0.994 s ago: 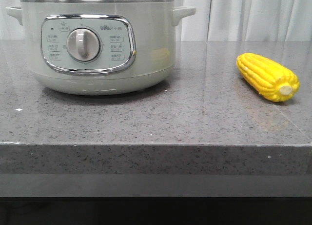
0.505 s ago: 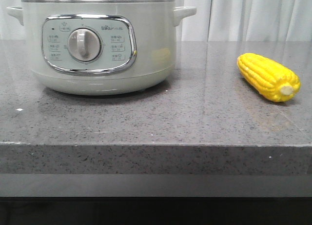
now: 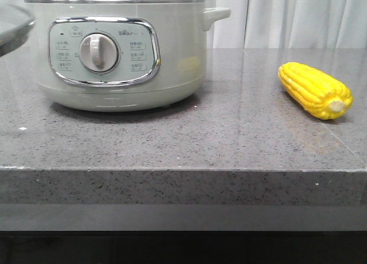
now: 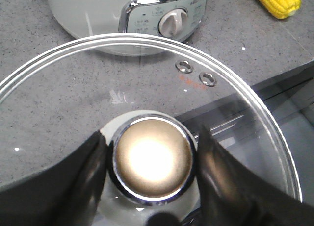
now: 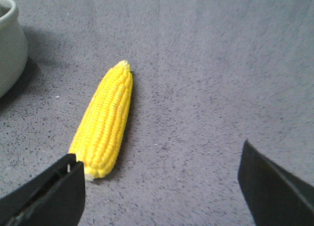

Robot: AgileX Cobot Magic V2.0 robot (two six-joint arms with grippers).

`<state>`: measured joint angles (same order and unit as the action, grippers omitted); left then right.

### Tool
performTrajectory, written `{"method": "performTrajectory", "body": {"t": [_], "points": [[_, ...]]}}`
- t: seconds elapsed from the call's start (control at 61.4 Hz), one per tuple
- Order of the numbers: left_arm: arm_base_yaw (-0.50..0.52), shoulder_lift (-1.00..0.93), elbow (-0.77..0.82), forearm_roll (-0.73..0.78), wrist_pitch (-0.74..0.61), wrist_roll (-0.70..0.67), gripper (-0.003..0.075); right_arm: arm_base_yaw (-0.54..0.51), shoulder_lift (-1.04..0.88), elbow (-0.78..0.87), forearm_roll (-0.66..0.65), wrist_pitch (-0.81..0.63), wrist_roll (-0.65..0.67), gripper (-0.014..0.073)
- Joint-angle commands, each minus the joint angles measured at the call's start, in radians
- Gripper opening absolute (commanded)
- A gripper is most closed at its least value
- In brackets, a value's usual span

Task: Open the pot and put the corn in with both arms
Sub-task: 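Lift the glass lid off the pot with the left gripper, then lower the right gripper onto the yellow corn cob and close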

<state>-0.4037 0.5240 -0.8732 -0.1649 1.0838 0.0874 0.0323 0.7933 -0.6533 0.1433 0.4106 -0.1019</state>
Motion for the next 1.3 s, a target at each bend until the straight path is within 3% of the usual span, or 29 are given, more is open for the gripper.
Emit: {"method": "performTrajectory", "body": {"t": [0.0, 0.228, 0.391, 0.587, 0.848, 0.962, 1.125, 1.288], "points": [[-0.007, -0.037, -0.022, -0.027, -0.134, -0.013, 0.0241, 0.002, 0.113, -0.115, 0.056, -0.009, -0.008, 0.0645], [-0.007, -0.051, -0.022, -0.027, -0.134, -0.013, 0.0241, 0.012, 0.453, -0.373, 0.103, 0.152, -0.009, 0.0645], [-0.007, -0.051, -0.022, -0.027, -0.134, -0.013, 0.0241, 0.075, 0.631, -0.507, 0.103, 0.162, -0.013, 0.0645], [-0.007, -0.051, -0.022, -0.027, -0.134, -0.013, 0.0241, 0.135, 0.734, -0.564, 0.104, 0.162, -0.013, 0.0645], [-0.007, -0.051, -0.022, -0.027, -0.135, -0.016, 0.0241, 0.138, 0.804, -0.566, 0.108, 0.156, -0.013, 0.0640], [-0.007, -0.051, -0.022, -0.027, -0.136, -0.019, 0.0241, 0.138, 0.808, -0.566, 0.108, 0.157, -0.013, 0.0552], [-0.007, -0.051, -0.022, -0.028, -0.136, -0.019, 0.0241, 0.138, 0.808, -0.569, 0.108, 0.153, -0.013, 0.0295], [-0.007, -0.051, -0.022, -0.028, -0.136, -0.019, 0.0241, 0.138, 0.798, -0.621, 0.108, 0.183, -0.013, 0.0266]]}}
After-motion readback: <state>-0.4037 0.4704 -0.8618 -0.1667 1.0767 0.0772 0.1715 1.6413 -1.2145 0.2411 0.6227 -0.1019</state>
